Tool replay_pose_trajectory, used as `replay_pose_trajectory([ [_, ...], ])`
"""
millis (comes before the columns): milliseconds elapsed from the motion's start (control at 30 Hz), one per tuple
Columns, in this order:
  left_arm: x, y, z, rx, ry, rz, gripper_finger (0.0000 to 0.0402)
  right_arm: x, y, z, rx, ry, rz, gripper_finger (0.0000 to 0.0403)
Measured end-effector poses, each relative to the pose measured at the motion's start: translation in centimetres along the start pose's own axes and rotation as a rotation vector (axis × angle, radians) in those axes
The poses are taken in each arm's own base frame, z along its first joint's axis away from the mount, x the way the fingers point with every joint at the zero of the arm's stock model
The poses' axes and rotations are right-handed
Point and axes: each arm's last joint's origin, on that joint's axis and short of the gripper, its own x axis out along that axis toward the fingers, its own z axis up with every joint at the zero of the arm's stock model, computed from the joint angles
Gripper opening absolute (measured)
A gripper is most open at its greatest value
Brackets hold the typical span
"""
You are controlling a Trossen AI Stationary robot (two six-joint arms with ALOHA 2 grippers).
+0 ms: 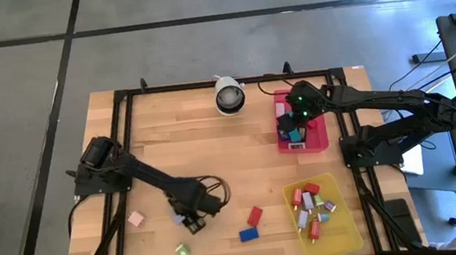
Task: Pick & Place Office items
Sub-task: Put the purple charger adapter into the yellow bin
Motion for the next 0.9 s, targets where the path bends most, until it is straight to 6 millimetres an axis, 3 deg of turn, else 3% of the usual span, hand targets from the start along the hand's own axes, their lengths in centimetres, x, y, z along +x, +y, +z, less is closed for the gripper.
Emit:
replay_pose_trajectory([
  [200,-6.1,-0.5,3.4,0.069,-0.300,0.042,0.0220,-0.2,1.5,1.1,-0.009,-0.053,0.216,0.0277],
  [533,-17.9,1.7,8.4,0.098,-0.759,0.105,0.0220,-0.8,3.5,1.9,-0.050,-0.085,0.466,0.0277],
  [700,-23.2,2.6,8.5,0.103,-0.936,0.094,0.0218,-1.2,5.2,1.7,-0.147,-0.075,0.634,0.0277],
  [900,-28.6,2.0,6.6,0.185,-1.146,0.040,0.0218,-3.0,7.7,2.1,-0.250,-0.154,0.909,0.0277],
])
